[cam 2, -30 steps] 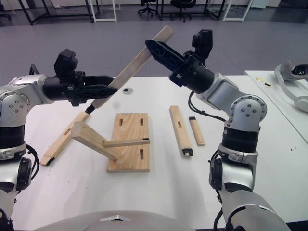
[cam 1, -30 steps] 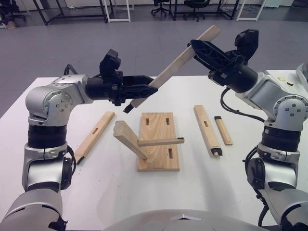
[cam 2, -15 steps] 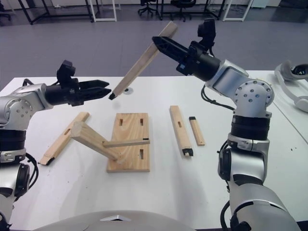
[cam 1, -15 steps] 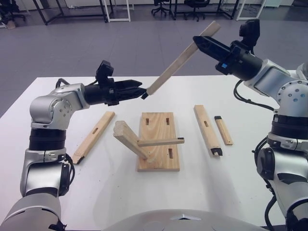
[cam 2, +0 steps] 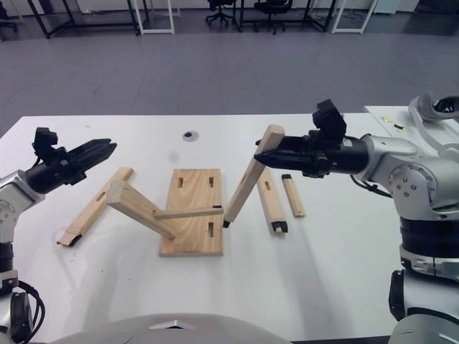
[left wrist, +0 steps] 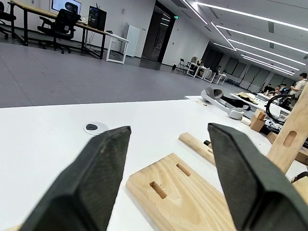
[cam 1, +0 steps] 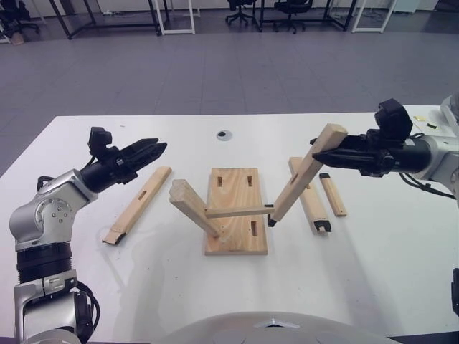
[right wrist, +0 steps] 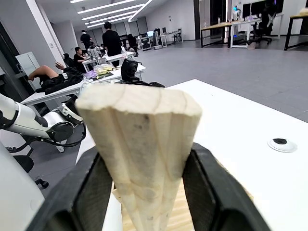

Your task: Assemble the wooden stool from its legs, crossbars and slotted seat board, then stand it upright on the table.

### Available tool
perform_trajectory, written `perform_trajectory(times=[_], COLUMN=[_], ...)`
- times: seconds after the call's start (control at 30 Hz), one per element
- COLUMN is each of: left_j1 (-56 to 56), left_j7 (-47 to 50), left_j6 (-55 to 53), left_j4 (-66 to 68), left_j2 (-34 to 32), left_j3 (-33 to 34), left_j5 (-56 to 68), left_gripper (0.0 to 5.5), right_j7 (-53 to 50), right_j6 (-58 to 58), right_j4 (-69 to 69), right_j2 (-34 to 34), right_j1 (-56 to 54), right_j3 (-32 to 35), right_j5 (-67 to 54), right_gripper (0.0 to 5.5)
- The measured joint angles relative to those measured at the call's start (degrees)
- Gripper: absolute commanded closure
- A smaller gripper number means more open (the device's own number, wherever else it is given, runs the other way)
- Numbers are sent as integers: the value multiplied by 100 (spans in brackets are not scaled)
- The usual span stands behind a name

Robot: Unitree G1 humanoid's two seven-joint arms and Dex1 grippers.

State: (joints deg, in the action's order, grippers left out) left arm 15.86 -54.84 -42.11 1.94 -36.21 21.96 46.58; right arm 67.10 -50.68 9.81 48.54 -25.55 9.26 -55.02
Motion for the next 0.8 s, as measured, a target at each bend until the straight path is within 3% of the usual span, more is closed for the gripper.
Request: perform_trajectory(times=[0.47, 0.8], left_j1=[938, 1108], left_j7=[409, 969], left_j6=[-1084, -1393], left_j4=[-301, -845], left_j2=[7, 177], left_j3=[-112, -153], left_j5=[919, 1373], left_gripper=[256, 256], right_j7=[-753, -497], right_j6=[693, 1046], right_j4=[1233, 1095], right_j2=[-865, -832], right_j1=[1705, 1728], right_j3=[502, 279], right_j5=[-1, 168], right_gripper=[343, 343])
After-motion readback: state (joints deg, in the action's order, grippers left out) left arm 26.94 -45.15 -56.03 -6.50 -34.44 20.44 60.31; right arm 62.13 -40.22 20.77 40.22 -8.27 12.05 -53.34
